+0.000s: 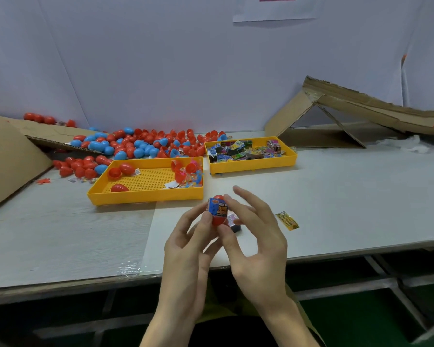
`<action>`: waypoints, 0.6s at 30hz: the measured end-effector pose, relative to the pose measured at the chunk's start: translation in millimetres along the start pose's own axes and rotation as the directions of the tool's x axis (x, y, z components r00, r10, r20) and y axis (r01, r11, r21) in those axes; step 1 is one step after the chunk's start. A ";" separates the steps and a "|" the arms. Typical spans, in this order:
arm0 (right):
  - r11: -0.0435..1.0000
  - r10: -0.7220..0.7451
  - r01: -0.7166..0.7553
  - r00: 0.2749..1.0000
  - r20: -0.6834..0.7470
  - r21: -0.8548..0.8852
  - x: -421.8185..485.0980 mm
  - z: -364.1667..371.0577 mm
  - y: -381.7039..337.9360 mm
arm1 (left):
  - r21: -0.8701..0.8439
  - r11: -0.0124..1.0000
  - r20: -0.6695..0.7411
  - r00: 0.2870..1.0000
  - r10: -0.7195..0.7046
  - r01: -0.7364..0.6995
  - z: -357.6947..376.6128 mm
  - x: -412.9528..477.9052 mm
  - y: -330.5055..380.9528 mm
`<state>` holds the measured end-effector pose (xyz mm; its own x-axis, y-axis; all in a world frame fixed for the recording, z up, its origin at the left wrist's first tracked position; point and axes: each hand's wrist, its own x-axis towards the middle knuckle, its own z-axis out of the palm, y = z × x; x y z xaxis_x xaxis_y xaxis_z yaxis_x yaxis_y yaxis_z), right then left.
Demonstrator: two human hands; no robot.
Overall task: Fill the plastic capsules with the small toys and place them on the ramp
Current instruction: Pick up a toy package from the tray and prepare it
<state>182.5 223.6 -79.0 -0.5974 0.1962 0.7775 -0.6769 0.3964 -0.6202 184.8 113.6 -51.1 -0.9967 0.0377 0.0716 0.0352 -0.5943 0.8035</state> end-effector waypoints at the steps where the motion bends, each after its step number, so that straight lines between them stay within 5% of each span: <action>1: 1.000 -0.017 0.017 1.000 -0.016 -0.017 0.1 0.1 0.3 | -0.014 1.000 -0.015 1.000 0.015 -0.016 1.9 -0.6 -0.1; 18: 0.991 -0.110 0.117 0.989 -0.099 0.069 -3.1 0.6 5.3 | -0.009 0.995 -0.201 0.975 0.095 -0.099 25.3 -15.1 -1.5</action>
<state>180.5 224.6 -84.7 -0.4744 0.2391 0.8472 -0.7699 0.3540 -0.5310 201.6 134.3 -38.5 -0.9830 -0.1815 0.0274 0.1332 -0.6027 0.7868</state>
